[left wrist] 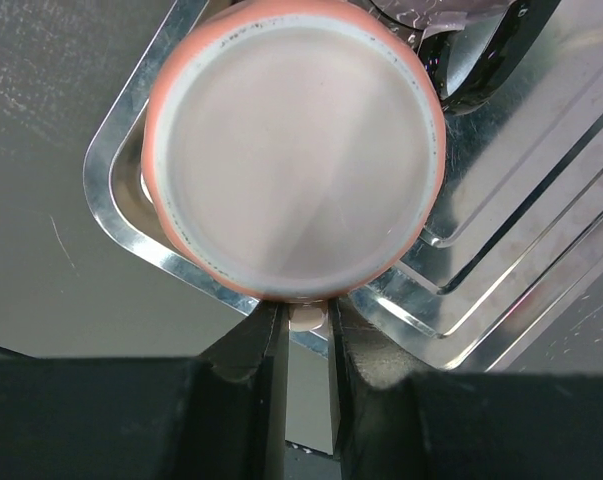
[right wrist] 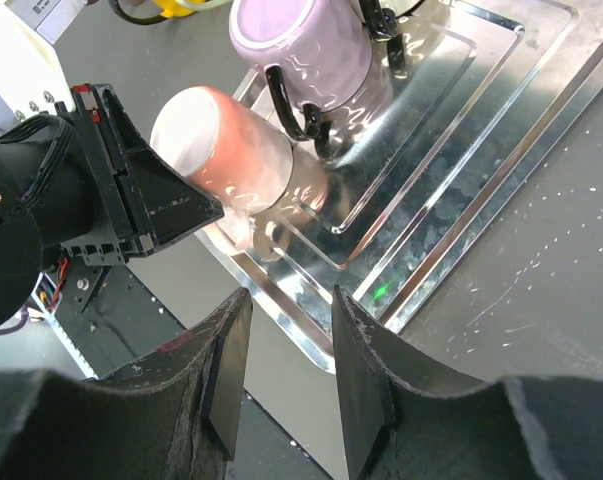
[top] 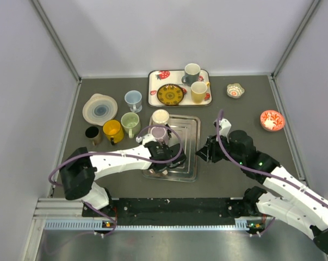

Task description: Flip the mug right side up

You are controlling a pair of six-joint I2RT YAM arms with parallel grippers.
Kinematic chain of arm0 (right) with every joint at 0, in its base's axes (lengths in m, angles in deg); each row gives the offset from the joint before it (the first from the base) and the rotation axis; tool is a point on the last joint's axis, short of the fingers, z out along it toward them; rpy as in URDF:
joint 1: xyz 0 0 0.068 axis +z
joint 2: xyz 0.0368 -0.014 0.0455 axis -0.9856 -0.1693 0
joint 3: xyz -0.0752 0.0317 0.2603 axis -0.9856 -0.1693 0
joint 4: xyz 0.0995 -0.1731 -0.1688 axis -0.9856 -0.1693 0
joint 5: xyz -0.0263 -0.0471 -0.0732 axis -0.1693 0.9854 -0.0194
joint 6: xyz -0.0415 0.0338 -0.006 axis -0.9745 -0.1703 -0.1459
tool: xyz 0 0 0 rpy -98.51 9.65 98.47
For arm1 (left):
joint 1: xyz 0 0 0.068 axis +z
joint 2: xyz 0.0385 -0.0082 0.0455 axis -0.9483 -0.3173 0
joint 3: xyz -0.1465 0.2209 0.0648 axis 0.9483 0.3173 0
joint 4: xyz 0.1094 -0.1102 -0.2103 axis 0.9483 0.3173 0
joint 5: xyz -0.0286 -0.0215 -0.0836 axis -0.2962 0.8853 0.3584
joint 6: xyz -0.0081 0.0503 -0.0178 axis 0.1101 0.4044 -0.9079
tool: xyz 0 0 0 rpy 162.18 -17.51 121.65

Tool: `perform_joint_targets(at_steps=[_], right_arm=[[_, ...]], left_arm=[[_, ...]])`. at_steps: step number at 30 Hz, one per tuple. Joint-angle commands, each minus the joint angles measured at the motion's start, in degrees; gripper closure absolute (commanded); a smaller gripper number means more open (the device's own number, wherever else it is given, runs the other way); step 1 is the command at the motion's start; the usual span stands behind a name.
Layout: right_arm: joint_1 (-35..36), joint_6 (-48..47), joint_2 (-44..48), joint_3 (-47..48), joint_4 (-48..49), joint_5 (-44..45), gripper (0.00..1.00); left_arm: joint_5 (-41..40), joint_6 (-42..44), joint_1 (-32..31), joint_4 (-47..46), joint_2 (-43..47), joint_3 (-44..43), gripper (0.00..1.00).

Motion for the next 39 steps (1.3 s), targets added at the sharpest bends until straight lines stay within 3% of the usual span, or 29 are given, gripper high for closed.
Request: perform_joint_targets(at_steps=[1, 12, 20, 31, 34, 37, 38, 39], right_arm=[[0.62, 0.39, 0.84, 0.75, 0.84, 0.38, 0.62], [0.62, 0.83, 1.89, 0.66, -0.04, 0.73, 0.62], [0.71, 1.01, 2.07, 1.10, -0.13, 0.56, 0.62], [0.62, 2.85, 6.63, 1.28, -2.15, -0.93, 0.62], [0.71, 5.04, 8.82, 0.05, -1.45, -3.82, 0.62], [0.62, 8.12, 11.11, -2.15, 2.23, -5.76, 0.61], [0.62, 9.17, 12.69, -2.94, 3.98, -7.25, 0.61], [0.62, 11.18, 13.40, -4.42, 7.31, -8.22, 0.60]], left_arm=[[0.12, 6.14, 0.81, -1.91, 2.08, 2.74, 1.00], [3.02, 20.66, -1.20, -12.72, 12.53, 8.63, 1.00], [-6.11, 23.48, -10.16, -12.64, 17.99, 7.84, 1.00], [-16.47, 29.10, -16.50, -16.23, 26.68, 8.01, 1.00], [-17.81, 35.68, -16.68, -25.62, 33.45, 10.47, 1.00], [-17.29, 45.43, -16.68, -41.86, 40.92, 15.29, 1.00], [-16.85, 52.24, -16.59, -48.17, 43.81, 18.70, 1.00], [-16.06, 54.57, -16.68, -58.33, 45.23, 20.13, 1.00]])
